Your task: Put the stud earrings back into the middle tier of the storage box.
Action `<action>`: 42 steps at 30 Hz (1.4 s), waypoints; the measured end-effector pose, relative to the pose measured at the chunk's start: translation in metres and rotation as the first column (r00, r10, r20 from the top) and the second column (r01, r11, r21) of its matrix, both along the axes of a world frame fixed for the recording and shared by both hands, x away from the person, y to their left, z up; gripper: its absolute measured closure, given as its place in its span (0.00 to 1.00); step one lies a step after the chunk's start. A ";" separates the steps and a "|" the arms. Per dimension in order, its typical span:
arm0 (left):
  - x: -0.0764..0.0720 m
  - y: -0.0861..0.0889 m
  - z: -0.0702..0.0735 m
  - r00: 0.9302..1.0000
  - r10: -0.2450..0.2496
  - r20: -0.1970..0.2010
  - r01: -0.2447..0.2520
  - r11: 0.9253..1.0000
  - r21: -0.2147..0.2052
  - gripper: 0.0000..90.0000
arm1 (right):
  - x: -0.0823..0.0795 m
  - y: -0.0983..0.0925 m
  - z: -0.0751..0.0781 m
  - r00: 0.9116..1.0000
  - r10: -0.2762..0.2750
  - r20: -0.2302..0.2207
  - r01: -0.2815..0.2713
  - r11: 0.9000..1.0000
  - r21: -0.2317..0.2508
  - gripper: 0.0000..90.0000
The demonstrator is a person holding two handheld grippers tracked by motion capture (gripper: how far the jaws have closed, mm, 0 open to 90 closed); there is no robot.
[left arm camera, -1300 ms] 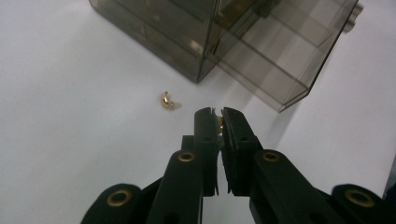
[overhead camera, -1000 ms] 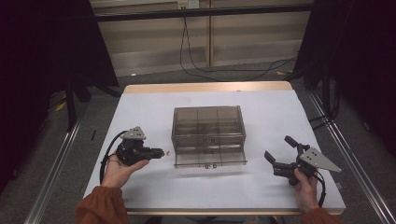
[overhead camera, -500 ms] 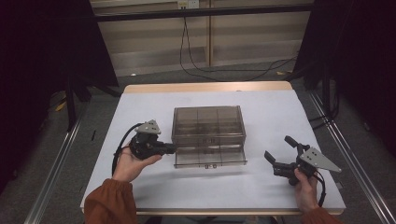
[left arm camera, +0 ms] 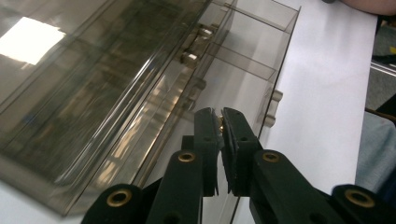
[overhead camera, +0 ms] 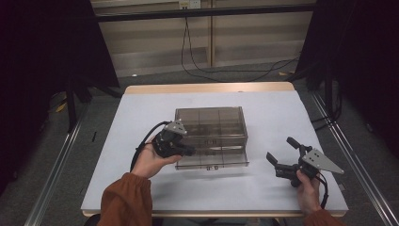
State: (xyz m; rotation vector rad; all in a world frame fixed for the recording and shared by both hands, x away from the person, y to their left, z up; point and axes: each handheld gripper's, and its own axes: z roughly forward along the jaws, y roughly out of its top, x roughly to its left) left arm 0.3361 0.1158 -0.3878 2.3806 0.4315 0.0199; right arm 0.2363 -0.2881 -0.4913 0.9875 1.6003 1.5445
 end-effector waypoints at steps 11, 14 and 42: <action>0.004 -0.025 -0.006 0.999 -0.045 -0.013 0.046 0.995 0.092 0.95 | 0.000 0.000 0.000 1.000 0.000 0.000 0.000 1.000 0.001 0.03; 0.006 -0.031 -0.009 0.998 -0.050 -0.024 0.053 0.990 0.130 0.95 | 0.000 0.000 0.000 1.000 0.000 0.000 0.000 1.000 0.001 0.03; 0.013 -0.078 -0.012 0.987 -0.148 -0.060 0.160 0.918 0.363 0.95 | 0.000 0.000 0.000 1.000 0.003 -0.002 -0.003 1.000 0.002 0.03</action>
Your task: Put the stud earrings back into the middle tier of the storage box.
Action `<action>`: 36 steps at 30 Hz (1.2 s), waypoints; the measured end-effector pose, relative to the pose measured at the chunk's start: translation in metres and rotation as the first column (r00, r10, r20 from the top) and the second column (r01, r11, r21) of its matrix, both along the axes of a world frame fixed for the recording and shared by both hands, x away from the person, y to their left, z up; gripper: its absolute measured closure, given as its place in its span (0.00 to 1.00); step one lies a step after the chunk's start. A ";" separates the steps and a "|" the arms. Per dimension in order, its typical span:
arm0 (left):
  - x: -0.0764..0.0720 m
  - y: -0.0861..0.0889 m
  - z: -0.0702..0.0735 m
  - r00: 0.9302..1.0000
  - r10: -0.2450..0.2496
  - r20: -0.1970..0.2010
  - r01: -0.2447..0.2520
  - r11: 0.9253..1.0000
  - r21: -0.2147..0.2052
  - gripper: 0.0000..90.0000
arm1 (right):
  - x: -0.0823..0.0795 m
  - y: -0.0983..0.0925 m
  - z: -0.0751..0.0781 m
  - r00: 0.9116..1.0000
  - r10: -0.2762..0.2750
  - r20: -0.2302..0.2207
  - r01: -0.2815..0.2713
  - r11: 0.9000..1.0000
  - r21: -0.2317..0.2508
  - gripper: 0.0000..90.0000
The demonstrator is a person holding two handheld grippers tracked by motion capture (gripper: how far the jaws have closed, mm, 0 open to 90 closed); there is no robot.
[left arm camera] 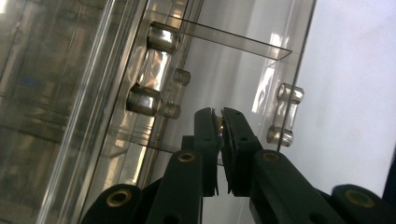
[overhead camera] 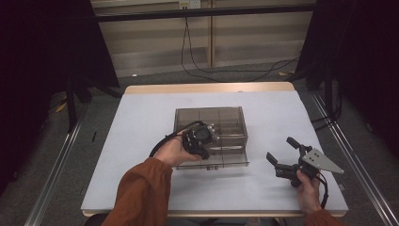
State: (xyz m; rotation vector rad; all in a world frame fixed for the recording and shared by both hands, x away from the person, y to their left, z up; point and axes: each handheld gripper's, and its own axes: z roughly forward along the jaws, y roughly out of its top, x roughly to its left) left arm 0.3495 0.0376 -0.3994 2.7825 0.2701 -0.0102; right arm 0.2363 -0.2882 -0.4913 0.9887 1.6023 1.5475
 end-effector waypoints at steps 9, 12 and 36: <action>0.001 -0.012 -0.012 1.000 -0.010 -0.021 0.011 0.998 0.055 0.95 | 0.000 0.000 0.000 1.000 0.001 0.001 -0.001 1.000 -0.001 0.03; 0.001 -0.013 -0.011 1.000 -0.002 -0.027 0.004 0.998 0.057 0.95 | 0.000 0.000 0.000 1.000 0.001 0.001 -0.001 1.000 -0.001 0.03; -0.012 0.031 0.011 0.998 0.066 0.000 -0.064 0.979 -0.195 0.86 | 0.000 0.000 0.000 1.000 -0.001 0.002 0.001 1.000 -0.001 0.03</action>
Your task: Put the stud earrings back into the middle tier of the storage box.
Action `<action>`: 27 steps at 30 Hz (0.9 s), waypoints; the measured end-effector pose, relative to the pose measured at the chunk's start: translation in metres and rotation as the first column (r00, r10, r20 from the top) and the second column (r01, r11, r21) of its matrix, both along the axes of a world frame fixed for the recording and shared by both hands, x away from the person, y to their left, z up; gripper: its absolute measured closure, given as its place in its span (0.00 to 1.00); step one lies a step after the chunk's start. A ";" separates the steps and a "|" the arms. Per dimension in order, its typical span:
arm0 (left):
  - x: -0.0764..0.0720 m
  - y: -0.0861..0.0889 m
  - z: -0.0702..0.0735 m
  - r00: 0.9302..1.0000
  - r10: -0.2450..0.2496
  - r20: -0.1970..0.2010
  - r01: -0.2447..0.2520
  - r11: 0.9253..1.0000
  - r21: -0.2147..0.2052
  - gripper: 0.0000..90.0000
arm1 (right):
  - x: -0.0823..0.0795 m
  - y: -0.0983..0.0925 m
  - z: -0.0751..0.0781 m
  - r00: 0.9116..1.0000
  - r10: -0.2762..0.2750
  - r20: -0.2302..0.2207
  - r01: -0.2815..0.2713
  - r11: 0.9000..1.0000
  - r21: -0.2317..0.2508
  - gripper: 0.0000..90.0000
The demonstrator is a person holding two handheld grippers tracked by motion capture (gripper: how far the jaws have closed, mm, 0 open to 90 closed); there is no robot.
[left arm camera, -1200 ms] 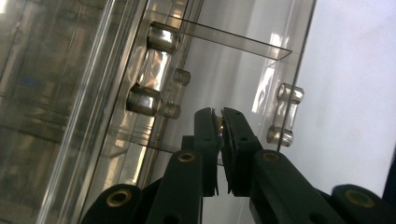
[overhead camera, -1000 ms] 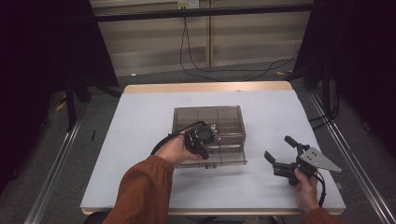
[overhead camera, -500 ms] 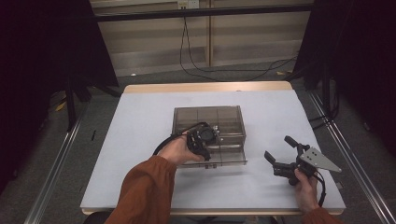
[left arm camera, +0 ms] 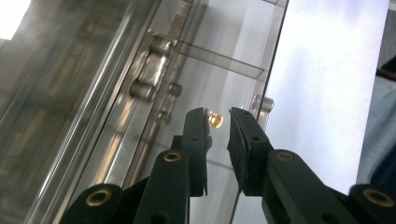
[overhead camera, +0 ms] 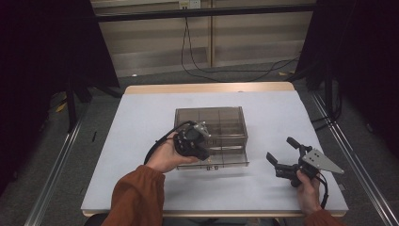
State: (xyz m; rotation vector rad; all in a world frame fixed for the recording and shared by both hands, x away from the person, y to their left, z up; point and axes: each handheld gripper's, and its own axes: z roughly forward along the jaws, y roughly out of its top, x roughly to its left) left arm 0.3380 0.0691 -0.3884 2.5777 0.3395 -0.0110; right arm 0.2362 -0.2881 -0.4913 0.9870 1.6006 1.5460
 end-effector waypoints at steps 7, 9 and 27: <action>-0.008 0.042 0.002 0.996 0.089 0.008 -0.086 0.980 -0.180 0.85 | 0.000 0.000 0.000 1.000 -0.002 0.000 0.002 1.000 0.000 0.03; -0.008 0.047 0.002 0.996 0.089 0.013 -0.085 0.978 -0.190 0.85 | 0.000 0.000 0.000 1.000 -0.003 -0.001 0.003 1.000 0.002 0.03; -0.002 0.133 -0.023 0.940 0.340 -0.002 -0.332 0.917 -0.219 0.79 | 0.000 0.000 0.000 1.000 -0.001 0.000 0.001 1.000 -0.002 0.03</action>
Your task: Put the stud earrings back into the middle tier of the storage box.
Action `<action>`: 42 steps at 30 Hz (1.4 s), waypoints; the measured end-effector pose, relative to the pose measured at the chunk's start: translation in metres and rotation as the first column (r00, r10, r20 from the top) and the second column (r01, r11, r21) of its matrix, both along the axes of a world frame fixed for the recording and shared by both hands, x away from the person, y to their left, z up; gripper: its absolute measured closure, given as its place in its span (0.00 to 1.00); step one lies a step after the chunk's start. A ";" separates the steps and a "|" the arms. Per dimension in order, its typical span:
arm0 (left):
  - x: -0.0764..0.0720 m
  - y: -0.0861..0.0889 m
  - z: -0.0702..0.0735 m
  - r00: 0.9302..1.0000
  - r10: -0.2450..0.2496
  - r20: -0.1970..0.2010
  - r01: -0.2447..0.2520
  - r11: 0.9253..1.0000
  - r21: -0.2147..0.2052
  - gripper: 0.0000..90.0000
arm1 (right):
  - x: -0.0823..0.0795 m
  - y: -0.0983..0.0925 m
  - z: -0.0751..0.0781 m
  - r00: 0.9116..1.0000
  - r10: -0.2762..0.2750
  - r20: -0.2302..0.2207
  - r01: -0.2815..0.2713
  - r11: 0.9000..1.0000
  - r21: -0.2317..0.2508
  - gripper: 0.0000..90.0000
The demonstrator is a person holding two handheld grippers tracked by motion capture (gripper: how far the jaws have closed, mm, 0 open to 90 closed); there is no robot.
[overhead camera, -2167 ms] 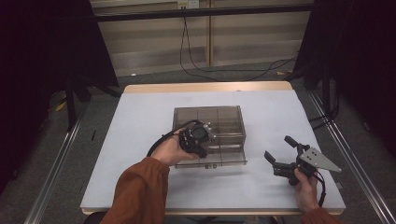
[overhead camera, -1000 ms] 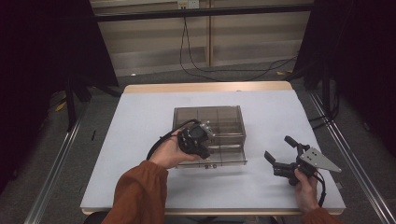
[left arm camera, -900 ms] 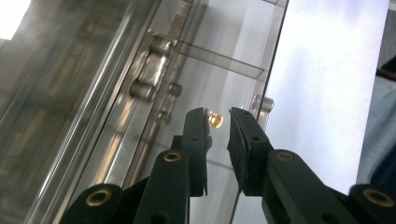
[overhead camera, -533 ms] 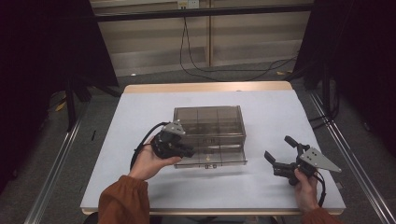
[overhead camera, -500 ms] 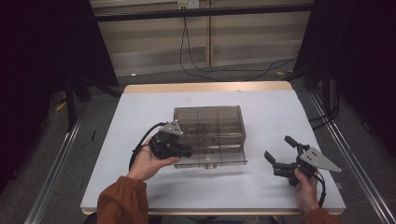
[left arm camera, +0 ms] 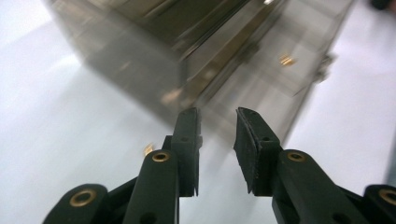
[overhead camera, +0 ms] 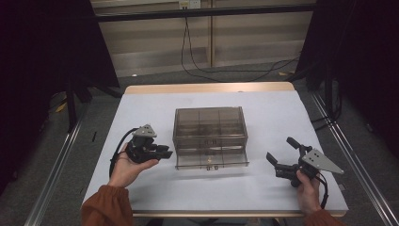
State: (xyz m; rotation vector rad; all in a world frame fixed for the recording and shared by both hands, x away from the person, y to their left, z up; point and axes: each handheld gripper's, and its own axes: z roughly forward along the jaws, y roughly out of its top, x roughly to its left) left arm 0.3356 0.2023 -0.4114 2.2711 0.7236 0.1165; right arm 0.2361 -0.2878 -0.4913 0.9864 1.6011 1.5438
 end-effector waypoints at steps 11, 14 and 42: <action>0.030 -0.001 -0.024 0.997 0.007 -0.075 0.008 0.980 0.197 0.83 | 0.000 0.000 0.000 1.000 -0.001 -0.001 0.001 1.000 0.000 0.03; 0.035 -0.007 -0.029 0.995 0.005 -0.102 0.019 0.974 0.227 0.83 | 0.000 0.000 0.000 1.000 0.001 -0.001 -0.001 1.000 0.000 0.03; 0.059 -0.035 -0.039 0.979 -0.016 -0.202 0.083 0.940 0.331 0.87 | 0.000 0.000 0.000 1.000 0.001 0.000 -0.001 1.000 -0.001 0.03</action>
